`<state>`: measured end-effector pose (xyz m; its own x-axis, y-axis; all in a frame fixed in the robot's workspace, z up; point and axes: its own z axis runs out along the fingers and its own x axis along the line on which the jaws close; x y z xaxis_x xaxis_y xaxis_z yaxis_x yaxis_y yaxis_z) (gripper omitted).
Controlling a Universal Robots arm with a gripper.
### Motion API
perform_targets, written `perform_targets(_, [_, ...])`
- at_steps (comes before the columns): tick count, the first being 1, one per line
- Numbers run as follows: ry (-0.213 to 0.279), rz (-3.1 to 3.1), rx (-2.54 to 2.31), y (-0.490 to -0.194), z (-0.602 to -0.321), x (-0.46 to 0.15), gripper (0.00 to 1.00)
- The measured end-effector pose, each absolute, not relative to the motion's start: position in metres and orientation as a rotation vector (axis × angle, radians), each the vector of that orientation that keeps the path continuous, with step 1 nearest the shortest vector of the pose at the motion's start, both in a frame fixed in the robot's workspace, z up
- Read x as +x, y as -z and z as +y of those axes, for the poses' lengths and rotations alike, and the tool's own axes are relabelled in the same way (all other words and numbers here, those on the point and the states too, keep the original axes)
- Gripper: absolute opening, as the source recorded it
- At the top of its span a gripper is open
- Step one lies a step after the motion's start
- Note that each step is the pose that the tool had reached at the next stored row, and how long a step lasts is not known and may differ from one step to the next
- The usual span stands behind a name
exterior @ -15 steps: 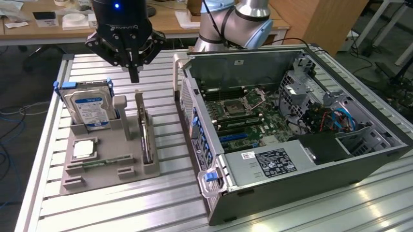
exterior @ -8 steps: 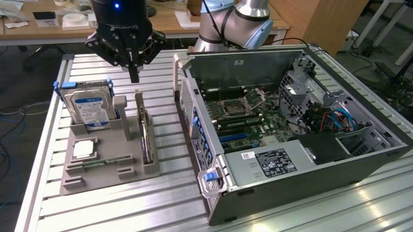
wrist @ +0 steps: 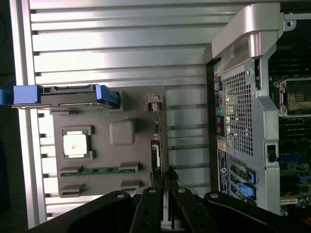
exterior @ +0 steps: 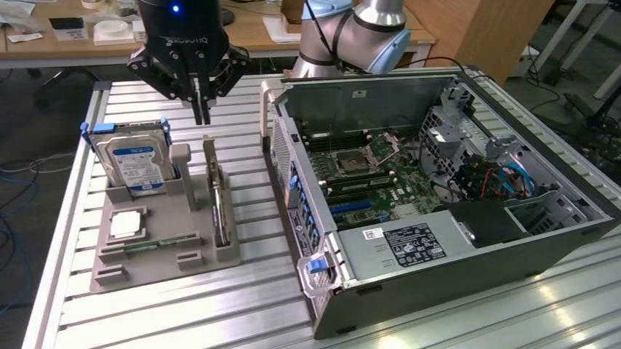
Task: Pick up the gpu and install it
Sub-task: 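Pick up the gpu and move the gpu toward the slot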
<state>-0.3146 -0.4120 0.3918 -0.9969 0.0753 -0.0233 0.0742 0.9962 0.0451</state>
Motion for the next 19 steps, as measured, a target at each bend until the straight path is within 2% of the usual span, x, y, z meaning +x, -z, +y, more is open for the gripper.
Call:
perform_targets(1, [-0.069,3.114,0.117,-0.392,-0.412,-0.315,0.17])
perform_targets(3, [-0.069,3.114,0.117,-0.392,-0.412,-0.315,0.29])
perform_targets(4, [-0.069,3.114,0.117,-0.392,-0.412,-0.315,0.29])
perform_targets(6, [-0.069,3.114,0.117,-0.392,-0.412,-0.315,0.41])
perform_targets(7, [-0.069,3.114,0.117,-0.392,-0.412,-0.315,0.41])
perform_targets(9, [-0.069,3.114,0.117,-0.392,-0.412,-0.315,0.53])
perform_targets(10, [-0.069,3.114,0.115,-0.392,-0.412,-0.315,0.53])
perform_targets(11, [-0.069,3.114,0.11,-0.391,-0.412,-0.315,0.59])
perform_targets(19, [-0.069,3.119,0.049,-0.378,-0.412,-0.315,0.59])
